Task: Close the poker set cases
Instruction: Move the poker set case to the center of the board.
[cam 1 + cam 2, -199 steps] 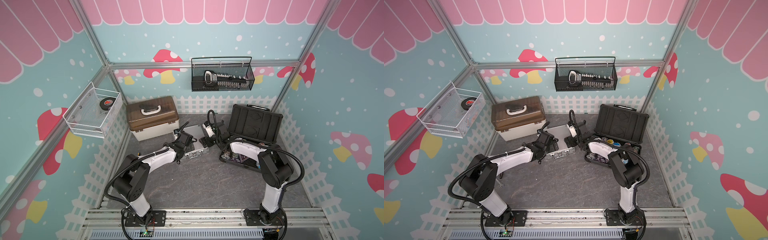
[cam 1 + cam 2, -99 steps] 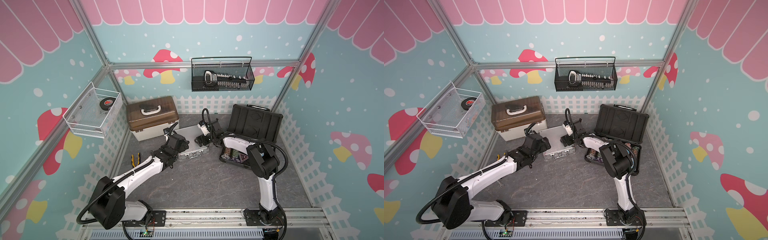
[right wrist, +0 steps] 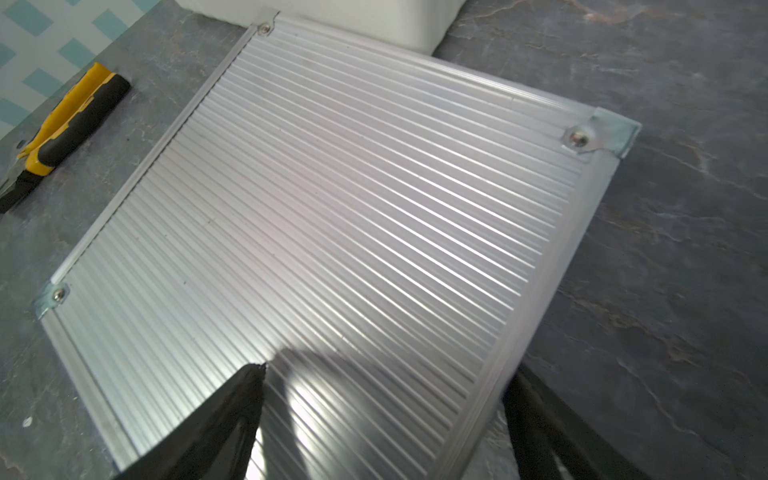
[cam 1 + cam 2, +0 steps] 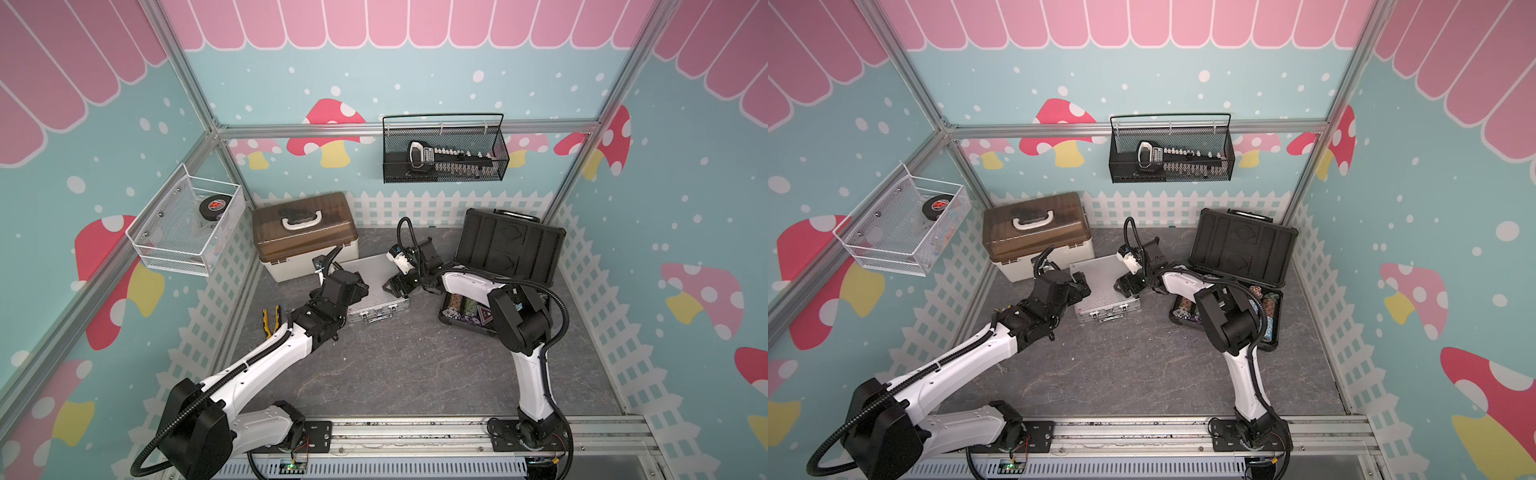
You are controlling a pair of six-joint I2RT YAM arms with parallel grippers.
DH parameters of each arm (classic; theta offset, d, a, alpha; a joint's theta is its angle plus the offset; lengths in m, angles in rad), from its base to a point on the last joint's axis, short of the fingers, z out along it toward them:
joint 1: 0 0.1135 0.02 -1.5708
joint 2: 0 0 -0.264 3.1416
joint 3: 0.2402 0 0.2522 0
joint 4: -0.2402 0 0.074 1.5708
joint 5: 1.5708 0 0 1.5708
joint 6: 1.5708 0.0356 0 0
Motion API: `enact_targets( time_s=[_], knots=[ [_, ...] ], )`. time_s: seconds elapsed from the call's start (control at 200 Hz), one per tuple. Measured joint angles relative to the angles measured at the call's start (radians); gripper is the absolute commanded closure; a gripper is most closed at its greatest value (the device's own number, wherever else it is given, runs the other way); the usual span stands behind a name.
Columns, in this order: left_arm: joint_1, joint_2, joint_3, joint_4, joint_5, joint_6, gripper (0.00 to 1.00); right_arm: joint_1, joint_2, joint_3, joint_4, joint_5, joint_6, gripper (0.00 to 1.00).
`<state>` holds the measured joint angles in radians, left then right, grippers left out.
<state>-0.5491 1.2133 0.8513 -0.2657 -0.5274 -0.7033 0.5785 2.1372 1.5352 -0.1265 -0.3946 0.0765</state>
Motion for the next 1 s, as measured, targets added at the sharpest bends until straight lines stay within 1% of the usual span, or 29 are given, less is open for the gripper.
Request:
enact_targets(
  time_s=[0.285, 0.465, 0.59, 0.66, 0.755, 1.001],
  knots=[
    [0.000, 0.014, 0.000, 0.000, 0.001, 0.000, 0.02, 0.111, 0.030, 0.032, -0.023, -0.068, -0.001, 0.11],
    [0.000, 0.029, 0.000, 0.001, 0.006, 0.000, 0.02, 0.132, 0.063, 0.065, -0.019, -0.111, 0.018, 0.11],
    [0.000, 0.042, 0.000, 0.002, 0.014, 0.001, 0.02, 0.134, 0.067, 0.071, -0.018, -0.105, 0.030, 0.10],
    [0.000, 0.050, 0.000, 0.002, 0.022, 0.005, 0.02, 0.135, 0.058, 0.055, 0.010, -0.070, 0.037, 0.10],
    [0.000, 0.059, 0.000, 0.003, 0.032, 0.013, 0.02, 0.137, 0.003, -0.016, 0.043, 0.003, 0.037, 0.09],
    [-0.003, 0.103, 0.006, 0.008, 0.071, 0.051, 0.02, 0.114, -0.237, -0.186, 0.080, 0.254, 0.022, 0.07]
  ],
)
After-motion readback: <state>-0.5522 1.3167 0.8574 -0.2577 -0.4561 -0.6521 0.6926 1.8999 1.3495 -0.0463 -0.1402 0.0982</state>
